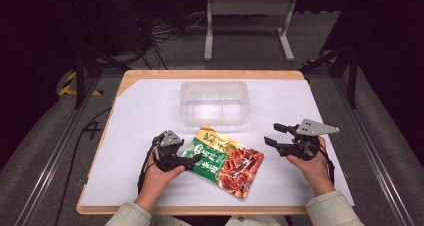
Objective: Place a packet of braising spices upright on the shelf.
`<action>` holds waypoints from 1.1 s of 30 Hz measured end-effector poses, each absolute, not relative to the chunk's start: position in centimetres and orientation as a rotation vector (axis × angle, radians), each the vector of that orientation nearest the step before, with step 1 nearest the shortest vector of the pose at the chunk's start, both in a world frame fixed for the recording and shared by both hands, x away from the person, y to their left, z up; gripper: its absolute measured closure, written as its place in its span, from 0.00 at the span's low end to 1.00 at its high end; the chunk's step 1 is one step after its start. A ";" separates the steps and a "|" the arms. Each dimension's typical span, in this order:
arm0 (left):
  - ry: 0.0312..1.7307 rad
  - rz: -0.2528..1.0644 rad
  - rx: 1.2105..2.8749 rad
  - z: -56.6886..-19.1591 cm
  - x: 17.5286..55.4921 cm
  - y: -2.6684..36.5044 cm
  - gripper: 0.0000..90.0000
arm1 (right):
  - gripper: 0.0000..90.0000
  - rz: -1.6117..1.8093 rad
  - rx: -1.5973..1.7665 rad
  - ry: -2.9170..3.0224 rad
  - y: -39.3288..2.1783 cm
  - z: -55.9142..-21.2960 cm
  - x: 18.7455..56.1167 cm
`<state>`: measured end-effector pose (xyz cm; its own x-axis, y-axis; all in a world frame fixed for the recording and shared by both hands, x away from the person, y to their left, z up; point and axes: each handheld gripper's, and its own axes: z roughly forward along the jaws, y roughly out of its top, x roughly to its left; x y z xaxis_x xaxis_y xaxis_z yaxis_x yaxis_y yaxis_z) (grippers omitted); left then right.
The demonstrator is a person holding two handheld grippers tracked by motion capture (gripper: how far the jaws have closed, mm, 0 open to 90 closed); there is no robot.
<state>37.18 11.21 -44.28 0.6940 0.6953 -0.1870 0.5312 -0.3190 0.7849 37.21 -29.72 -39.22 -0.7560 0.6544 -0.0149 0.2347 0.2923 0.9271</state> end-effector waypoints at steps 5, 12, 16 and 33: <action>0.964 0.177 2.036 -44.4 37.2 11.3 0.22 | 0.40 1.454 0.795 2.179 -29.7 -39.3 37.2; 0.977 0.125 2.069 -44.7 37.5 11.4 0.26 | 0.39 1.453 0.788 2.189 -29.5 -39.3 37.2; 0.993 0.075 2.083 -44.9 37.7 11.6 0.26 | 0.39 1.446 0.782 2.192 -29.4 -39.4 37.2; 0.947 -0.003 2.042 -44.7 37.6 11.7 0.49 | 0.38 1.448 0.792 2.223 -29.3 -39.6 37.3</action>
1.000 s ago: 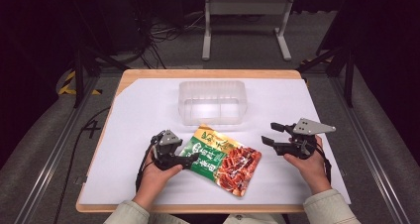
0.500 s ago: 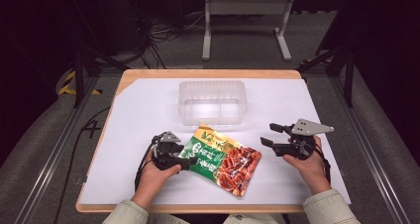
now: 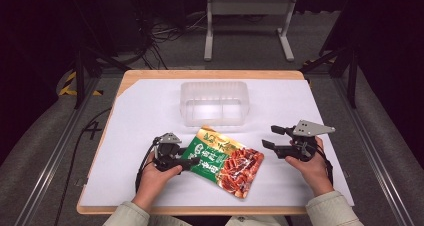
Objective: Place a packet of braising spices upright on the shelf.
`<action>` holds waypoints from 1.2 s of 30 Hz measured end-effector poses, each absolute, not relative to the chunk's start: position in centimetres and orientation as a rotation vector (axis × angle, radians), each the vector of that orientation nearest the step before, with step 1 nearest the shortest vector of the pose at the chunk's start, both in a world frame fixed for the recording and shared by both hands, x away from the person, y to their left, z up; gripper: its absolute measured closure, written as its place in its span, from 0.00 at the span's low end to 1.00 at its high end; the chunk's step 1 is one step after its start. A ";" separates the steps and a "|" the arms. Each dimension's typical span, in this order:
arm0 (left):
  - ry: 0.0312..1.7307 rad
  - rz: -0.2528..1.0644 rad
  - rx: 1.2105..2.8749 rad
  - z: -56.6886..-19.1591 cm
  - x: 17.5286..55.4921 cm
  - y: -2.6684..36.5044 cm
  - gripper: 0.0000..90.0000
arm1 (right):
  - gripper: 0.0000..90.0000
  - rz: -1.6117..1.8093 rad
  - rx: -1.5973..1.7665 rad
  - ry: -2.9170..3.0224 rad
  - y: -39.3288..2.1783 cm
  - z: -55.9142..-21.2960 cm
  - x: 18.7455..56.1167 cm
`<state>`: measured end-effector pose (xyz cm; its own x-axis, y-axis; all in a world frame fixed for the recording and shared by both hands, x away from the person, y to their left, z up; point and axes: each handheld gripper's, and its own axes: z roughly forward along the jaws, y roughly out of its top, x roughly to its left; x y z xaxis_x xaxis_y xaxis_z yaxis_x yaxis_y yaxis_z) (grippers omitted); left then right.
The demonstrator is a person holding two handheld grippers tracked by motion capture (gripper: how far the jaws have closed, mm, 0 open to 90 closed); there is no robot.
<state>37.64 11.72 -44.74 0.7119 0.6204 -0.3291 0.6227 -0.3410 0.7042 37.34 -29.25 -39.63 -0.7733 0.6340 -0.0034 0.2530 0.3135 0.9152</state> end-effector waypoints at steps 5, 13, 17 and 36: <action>0.898 -0.003 2.056 -44.7 37.4 11.4 0.55 | 0.38 1.451 0.793 2.228 -29.2 -39.7 37.4; 0.836 0.049 2.132 -45.4 37.6 10.8 0.86 | 0.38 1.446 0.796 2.240 -29.1 -39.9 37.3; 0.845 0.004 2.104 -45.1 37.7 10.9 0.99 | 0.39 1.445 0.804 2.240 -29.3 -39.9 37.2; 0.764 -0.085 1.968 -39.6 36.7 11.0 1.00 | 0.42 1.428 0.858 2.212 -30.9 -39.9 36.2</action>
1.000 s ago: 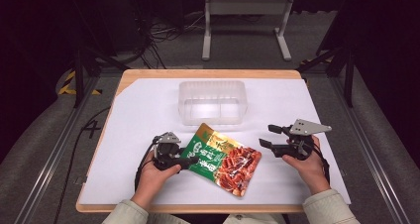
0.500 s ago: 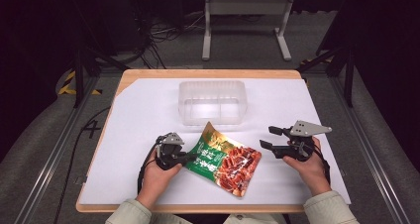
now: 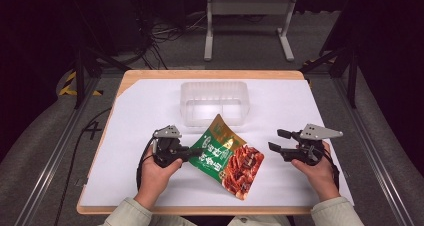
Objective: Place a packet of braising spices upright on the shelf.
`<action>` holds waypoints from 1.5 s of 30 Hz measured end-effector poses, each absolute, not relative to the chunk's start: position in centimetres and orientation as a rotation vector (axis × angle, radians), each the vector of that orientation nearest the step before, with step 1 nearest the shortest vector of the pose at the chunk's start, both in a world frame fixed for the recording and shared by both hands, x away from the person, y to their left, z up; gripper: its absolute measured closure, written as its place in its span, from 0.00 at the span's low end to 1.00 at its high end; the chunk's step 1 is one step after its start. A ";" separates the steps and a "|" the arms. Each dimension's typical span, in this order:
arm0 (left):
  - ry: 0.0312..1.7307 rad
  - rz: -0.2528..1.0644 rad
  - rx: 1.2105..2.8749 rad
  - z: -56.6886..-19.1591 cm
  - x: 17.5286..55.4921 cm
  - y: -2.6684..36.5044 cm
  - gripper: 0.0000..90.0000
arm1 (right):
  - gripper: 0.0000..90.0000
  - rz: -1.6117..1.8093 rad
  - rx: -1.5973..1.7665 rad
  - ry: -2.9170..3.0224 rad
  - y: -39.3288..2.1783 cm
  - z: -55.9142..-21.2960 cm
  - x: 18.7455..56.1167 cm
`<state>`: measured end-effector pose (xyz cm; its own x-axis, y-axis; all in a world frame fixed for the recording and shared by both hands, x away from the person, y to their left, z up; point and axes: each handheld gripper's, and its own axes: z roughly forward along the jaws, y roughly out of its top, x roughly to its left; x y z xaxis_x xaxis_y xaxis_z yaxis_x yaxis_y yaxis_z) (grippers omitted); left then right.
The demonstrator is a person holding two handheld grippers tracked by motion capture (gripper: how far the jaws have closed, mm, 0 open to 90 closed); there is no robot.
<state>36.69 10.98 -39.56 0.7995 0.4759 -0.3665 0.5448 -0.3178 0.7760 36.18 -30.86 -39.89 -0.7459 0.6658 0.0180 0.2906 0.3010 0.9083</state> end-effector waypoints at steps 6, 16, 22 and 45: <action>0.695 -0.081 1.973 -37.2 35.8 10.1 1.00 | 0.43 1.445 0.901 2.231 -31.3 -40.0 36.2; 0.565 -0.055 1.988 -33.2 34.3 9.1 1.00 | 0.46 1.450 0.918 2.232 -31.6 -40.0 36.2; 0.488 -0.044 2.020 -30.9 33.5 8.5 1.00 | 0.46 1.450 0.925 2.236 -31.7 -40.0 36.3; 0.471 0.120 2.054 -25.5 34.4 8.1 1.00 | 0.47 1.419 1.007 2.236 -33.0 -41.2 36.3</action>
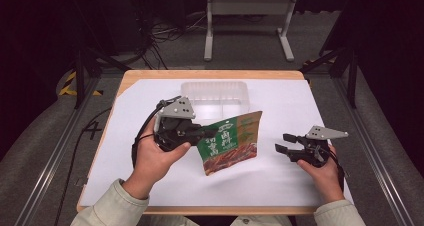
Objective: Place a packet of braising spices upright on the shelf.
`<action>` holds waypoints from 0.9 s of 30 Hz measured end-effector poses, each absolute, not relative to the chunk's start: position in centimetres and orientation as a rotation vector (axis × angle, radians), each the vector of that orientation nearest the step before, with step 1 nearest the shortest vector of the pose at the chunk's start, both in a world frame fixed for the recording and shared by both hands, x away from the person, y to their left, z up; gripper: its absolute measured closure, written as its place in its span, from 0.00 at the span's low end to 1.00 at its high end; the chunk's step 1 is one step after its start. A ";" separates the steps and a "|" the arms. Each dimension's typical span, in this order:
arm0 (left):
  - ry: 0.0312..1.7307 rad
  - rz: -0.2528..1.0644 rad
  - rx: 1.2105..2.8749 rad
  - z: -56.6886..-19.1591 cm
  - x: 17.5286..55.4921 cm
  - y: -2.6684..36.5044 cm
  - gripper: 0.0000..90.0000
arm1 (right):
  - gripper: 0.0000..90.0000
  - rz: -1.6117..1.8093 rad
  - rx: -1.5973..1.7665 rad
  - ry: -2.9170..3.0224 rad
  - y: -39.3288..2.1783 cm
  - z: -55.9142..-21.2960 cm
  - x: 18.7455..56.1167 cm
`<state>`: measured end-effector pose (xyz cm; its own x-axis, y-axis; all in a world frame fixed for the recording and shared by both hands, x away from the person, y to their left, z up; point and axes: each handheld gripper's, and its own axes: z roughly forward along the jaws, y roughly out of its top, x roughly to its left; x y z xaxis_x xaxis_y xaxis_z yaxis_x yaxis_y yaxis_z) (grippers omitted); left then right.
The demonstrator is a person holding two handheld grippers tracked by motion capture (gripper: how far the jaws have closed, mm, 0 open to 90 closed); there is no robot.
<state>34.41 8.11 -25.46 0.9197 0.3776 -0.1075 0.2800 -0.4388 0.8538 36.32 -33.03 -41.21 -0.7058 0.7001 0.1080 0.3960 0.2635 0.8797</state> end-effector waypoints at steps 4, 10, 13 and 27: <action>0.488 0.130 2.038 -24.9 35.1 8.3 1.00 | 0.48 1.426 1.024 2.239 -33.0 -41.6 36.4; 0.514 0.146 2.016 -24.1 36.1 8.3 1.00 | 0.49 1.390 1.007 2.287 -31.8 -42.3 36.6; 0.531 0.157 1.999 -23.8 36.5 8.4 1.00 | 0.50 1.397 1.001 2.282 -31.5 -42.3 36.5; 0.625 0.243 1.929 -22.5 38.5 7.6 1.00 | 0.50 1.309 0.892 2.349 -30.6 -43.5 35.0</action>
